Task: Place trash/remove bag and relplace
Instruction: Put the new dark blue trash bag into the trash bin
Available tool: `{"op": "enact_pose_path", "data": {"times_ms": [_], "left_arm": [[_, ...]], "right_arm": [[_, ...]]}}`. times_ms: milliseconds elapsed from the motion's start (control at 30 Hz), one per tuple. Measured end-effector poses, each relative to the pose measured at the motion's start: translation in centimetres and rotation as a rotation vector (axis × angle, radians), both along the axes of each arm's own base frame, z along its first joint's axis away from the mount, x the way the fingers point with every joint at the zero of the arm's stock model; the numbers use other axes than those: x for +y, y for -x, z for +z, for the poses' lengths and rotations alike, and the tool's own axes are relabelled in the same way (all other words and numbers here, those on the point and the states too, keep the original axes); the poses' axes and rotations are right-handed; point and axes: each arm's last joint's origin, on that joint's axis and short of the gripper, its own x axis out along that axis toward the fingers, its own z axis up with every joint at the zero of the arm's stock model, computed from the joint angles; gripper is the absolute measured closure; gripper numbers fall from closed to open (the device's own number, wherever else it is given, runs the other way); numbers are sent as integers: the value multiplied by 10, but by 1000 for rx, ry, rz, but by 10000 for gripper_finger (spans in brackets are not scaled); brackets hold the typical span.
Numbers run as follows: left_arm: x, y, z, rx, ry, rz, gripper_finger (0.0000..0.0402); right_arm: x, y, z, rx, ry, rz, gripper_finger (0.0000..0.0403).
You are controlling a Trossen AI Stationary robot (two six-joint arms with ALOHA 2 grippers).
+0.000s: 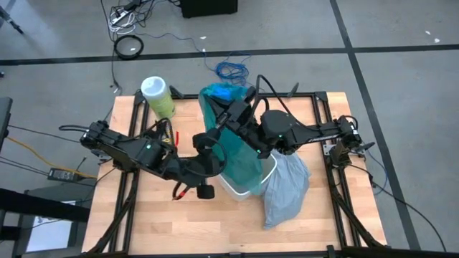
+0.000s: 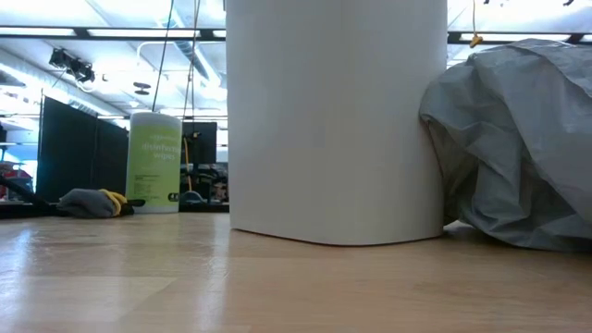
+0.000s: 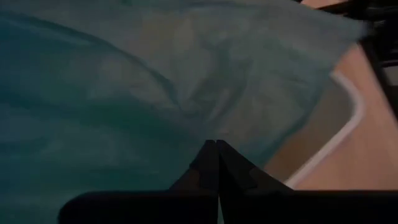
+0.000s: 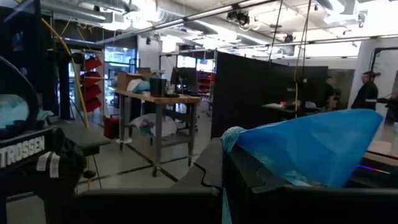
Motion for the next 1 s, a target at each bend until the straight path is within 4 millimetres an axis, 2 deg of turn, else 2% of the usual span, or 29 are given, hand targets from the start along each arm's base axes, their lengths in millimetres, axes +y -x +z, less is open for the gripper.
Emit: {"op": "enact_pose_path", "data": {"times_ms": [167,367,533,800,1000], "left_arm": [[-6,-7,3,-65,35,-103,401],[-14,-18,8,-191,-54,-296,401],[-17,-29,-6,-259,-31,-350,401],[-18,-34,-24,-299,-35,-281,401],[-13,-32,-50,-144,-79,-143,401]], "right_arm": [[-10,-2,0,-3,14,10,403],[-18,-4,1,-17,14,27,403],[-20,-5,0,3,41,31,403],[-20,-6,1,28,94,70,403],[-23,-4,5,1,116,119,403]]}}
